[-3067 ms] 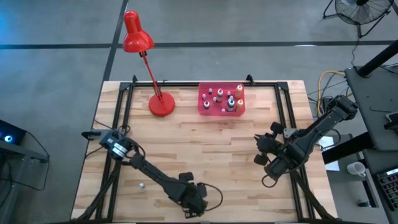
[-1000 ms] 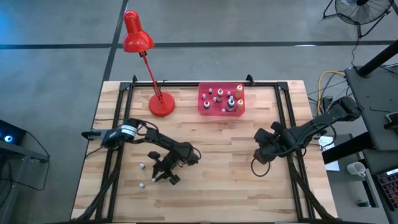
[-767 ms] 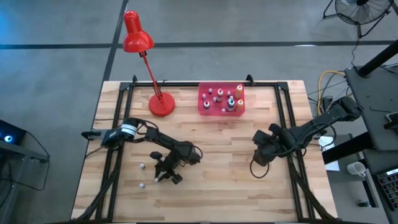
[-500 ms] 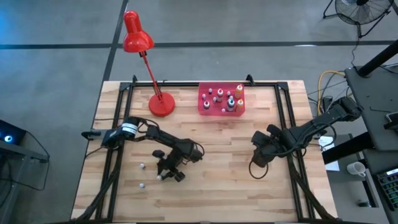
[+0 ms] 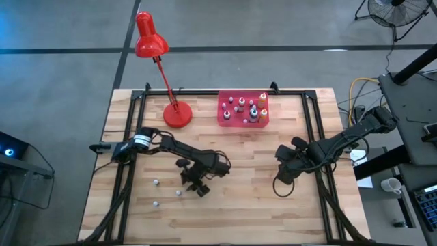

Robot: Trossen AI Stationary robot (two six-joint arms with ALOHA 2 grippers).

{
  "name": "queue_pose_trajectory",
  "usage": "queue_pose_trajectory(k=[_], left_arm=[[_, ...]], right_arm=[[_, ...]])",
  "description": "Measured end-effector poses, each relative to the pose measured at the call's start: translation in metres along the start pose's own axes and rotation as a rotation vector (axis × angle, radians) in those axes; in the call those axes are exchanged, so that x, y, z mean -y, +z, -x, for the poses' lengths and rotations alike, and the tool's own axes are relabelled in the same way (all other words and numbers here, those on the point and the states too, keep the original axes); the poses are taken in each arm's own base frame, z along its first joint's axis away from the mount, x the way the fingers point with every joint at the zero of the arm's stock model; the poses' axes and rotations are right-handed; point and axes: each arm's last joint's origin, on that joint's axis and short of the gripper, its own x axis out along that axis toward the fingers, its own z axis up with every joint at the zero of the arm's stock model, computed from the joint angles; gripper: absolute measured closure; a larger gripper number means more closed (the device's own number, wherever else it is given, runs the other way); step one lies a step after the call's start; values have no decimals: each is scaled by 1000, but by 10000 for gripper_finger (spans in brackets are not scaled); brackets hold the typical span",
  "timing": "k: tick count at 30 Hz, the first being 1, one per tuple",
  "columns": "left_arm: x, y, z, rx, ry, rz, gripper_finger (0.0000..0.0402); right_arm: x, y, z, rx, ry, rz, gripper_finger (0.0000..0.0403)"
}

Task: Pick & Place food coloring
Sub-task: Put the small black food coloring bottle into the red bin

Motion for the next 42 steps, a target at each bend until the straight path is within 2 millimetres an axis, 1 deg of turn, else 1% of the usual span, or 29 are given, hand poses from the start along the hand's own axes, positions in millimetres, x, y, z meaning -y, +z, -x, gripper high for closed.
queue_pose_trajectory(k=[3, 5, 6, 8, 10, 13, 15, 16, 18, 21, 25, 28, 31, 34, 37, 39, 42], left_arm=[[5, 1, 12, 142, 80, -24, 280], [12, -5, 20, 240, 125, -33, 280], [16, -11, 25, 295, 141, -33, 280], [28, -31, 33, 397, 156, -6, 280], [40, -57, 40, 509, 129, 50, 280], [54, -95, 44, 646, 16, 184, 280], [58, -115, 45, 666, -79, 313, 280], [57, -124, 46, 662, -115, 392, 280], [50, -141, 47, 653, -142, 537, 280], [32, -162, 49, 648, -135, 739, 280], [7, -188, 45, 653, -137, 880, 280], [-15, -200, 35, 652, -157, 966, 280], [-34, -200, 21, 637, -207, 999, 280], [-48, -192, 5, 586, -287, 988, 280], [-61, -185, -13, 548, -315, 998, 280], [-68, -184, -19, 537, -331, 1012, 280], [-77, -185, -22, 540, -317, 1025, 280]], right_arm=[[-1, 1, 0, 9, 3, 11, 374], [0, 1, 0, 16, -3, 15, 374], [0, 1, 0, 20, -5, 16, 374], [0, 1, 0, 23, -9, 16, 374], [0, 1, -1, 30, -16, 16, 374], [0, 2, -1, 55, -32, 22, 374], [1, 2, -1, 64, -41, 48, 374], [1, 3, -1, 66, -41, 66, 374], [1, 5, -2, 73, -35, 94, 374], [0, 10, -3, 96, -13, 112, 374], [0, 18, -5, 112, 23, 130, 374], [1, 21, -6, 104, 46, 122, 374], [2, 22, -6, 100, 46, 120, 374], [2, 22, -6, 100, 46, 129, 374], [2, 22, -6, 99, 45, 142, 374], [2, 22, -6, 99, 45, 143, 374], [2, 21, -6, 97, 46, 143, 374]])
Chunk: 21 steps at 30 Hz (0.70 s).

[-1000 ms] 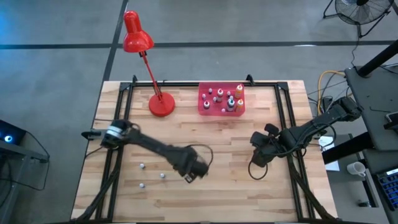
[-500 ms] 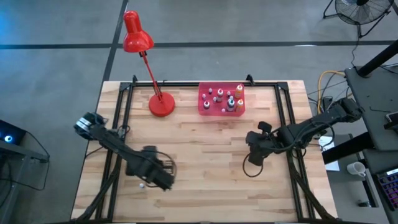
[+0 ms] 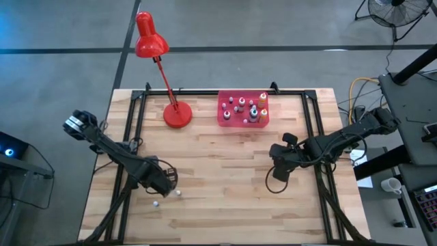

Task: Pick & Place food coloring
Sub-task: Put the small black food coloring bottle into the red bin

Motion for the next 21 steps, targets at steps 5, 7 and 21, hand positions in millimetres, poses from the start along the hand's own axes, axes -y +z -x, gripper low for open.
queue_pose_trajectory(k=[5, 7, 21], left_arm=[[-9, 8, 0, 40, 52, -1, 280], [-9, 9, 0, 32, 45, -3, 280], [-9, 6, -19, -30, 33, -50, 280]], right_arm=[[0, 0, 0, -2, 2, 1, 374], [0, 0, 0, -2, 3, 1, 374], [4, 3, -2, 0, -13, -16, 374]])
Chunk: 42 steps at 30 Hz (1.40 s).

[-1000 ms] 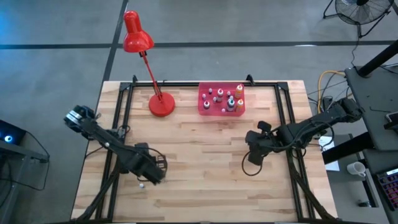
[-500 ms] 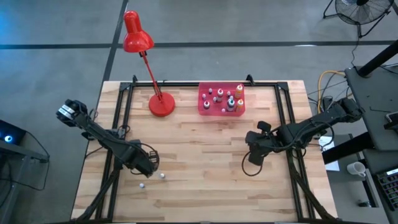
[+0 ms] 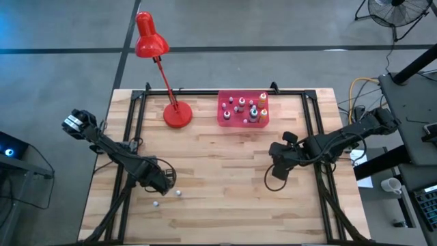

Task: Pick & Place food coloring
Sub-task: Put the small black food coloring bottle into the red bin

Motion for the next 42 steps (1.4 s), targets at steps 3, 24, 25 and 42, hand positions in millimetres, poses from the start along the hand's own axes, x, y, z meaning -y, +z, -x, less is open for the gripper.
queue_pose_trajectory(k=[3, 24, 25, 42], left_arm=[[-1, 1, -2, 4, 4, -1, 280], [-4, 3, -11, -9, 21, -34, 325], [-4, 3, -12, -8, 22, -34, 331], [11, 0, 4, 28, -106, -44, 377]], right_arm=[[1, 0, 0, 0, -1, -3, 374], [1, 0, 0, 0, -2, -4, 374], [1, 0, 0, 0, -2, -4, 374], [9, -2, 15, 50, 34, -53, 374]])
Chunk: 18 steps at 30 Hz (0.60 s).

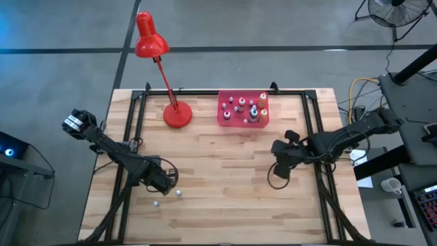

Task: Pick & Place food coloring
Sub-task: Put the small black food coloring bottle into the red bin

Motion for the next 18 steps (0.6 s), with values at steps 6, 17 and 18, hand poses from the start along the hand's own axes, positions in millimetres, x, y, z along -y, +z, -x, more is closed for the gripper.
queue_pose_trajectory(k=[6, 17, 18], left_arm=[[39, 16, 37, 50, -122, -79, 378], [151, 116, 102, 260, -130, -389, 380], [160, 128, 107, 288, -122, -410, 380]], right_arm=[[30, -8, 46, 176, 112, -107, 374], [70, -36, 74, 267, 38, -242, 375], [69, -35, 73, 269, 22, -240, 375]])
